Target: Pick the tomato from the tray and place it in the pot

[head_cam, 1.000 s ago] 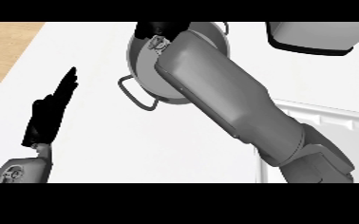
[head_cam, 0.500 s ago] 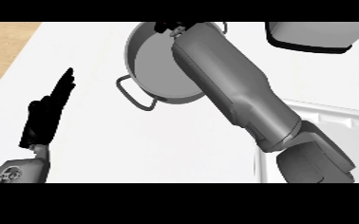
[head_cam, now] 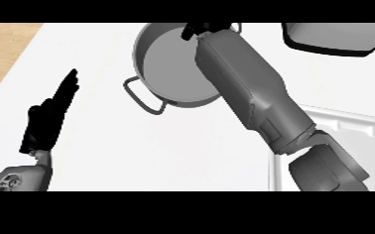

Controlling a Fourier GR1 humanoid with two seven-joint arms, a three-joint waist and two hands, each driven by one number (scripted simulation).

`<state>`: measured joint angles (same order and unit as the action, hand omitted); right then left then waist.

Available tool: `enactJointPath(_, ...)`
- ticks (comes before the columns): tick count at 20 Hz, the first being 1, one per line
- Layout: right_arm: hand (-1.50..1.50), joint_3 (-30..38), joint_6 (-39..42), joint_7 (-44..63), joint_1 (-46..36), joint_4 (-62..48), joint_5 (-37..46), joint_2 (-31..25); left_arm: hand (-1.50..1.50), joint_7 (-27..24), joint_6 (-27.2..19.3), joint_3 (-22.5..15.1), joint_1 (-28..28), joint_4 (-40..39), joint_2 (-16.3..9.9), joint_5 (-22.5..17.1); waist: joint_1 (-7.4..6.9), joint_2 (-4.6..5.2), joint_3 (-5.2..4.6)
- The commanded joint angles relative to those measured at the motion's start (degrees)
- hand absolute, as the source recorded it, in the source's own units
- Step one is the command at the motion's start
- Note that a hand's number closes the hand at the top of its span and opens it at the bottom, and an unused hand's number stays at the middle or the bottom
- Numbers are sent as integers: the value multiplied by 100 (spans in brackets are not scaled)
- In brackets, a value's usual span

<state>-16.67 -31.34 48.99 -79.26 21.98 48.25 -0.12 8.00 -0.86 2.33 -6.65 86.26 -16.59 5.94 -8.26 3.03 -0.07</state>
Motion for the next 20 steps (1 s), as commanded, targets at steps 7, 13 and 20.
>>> enactJointPath(7, -150, 532, -1147, -1026, -116, -217, -569, 11, 0, 17, -34, -34, -125, -2, 40, 64, -11, 5, 4)
enactJointPath(13, -150, 893, -2709, -1743, -40, 479, -993, 11, 0, -103, -81, -105, 67, -45, 131, 127, -31, -29, 8)
enactJointPath(20, -150, 975, -2519, -2548, 165, 783, -2379, 11, 0, -66, 25, 169, 41, -226, -15, -39, 144, -124, 4)
